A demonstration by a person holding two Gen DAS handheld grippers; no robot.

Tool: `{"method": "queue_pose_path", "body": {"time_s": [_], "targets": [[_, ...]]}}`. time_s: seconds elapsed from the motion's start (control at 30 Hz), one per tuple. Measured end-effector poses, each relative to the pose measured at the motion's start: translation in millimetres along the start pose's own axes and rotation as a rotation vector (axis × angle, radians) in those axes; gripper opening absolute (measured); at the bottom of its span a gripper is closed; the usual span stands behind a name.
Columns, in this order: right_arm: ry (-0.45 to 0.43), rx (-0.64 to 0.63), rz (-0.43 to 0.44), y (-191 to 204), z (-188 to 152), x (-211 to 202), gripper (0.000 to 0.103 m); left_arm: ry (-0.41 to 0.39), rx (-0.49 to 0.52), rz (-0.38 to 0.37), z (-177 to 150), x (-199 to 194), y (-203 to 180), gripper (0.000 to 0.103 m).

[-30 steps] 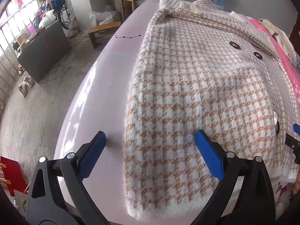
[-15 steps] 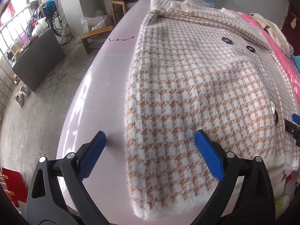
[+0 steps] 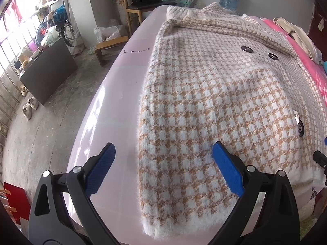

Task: Fold large clothes
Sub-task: 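Position both grippers at the coat hem edge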

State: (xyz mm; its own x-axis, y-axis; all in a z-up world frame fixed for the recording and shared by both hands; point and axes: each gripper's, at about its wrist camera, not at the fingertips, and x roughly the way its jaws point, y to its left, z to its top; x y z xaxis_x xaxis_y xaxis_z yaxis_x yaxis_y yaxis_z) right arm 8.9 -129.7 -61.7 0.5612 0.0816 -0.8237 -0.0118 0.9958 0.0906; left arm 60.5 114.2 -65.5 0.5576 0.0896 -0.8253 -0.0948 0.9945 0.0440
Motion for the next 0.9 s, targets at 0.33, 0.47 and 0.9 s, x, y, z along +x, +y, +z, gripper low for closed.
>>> {"method": "queue_pose_path", "body": {"time_s": [0.33,0.47,0.9], "targets": [[-0.054,0.286,0.218,-71,-24,-47,0.097,-0.03,0.024,-0.158,-18,-37,-1,0.077],[0.016,0.356,0.308,-79,-37,-34,0.092,0.012,-0.032,-0.203,-28,-34,6,0.068],[0.08,0.495,0.422,-82,-38,-11,0.062,0.05,-0.184,-0.327,-35,-17,34,0.048]]}}
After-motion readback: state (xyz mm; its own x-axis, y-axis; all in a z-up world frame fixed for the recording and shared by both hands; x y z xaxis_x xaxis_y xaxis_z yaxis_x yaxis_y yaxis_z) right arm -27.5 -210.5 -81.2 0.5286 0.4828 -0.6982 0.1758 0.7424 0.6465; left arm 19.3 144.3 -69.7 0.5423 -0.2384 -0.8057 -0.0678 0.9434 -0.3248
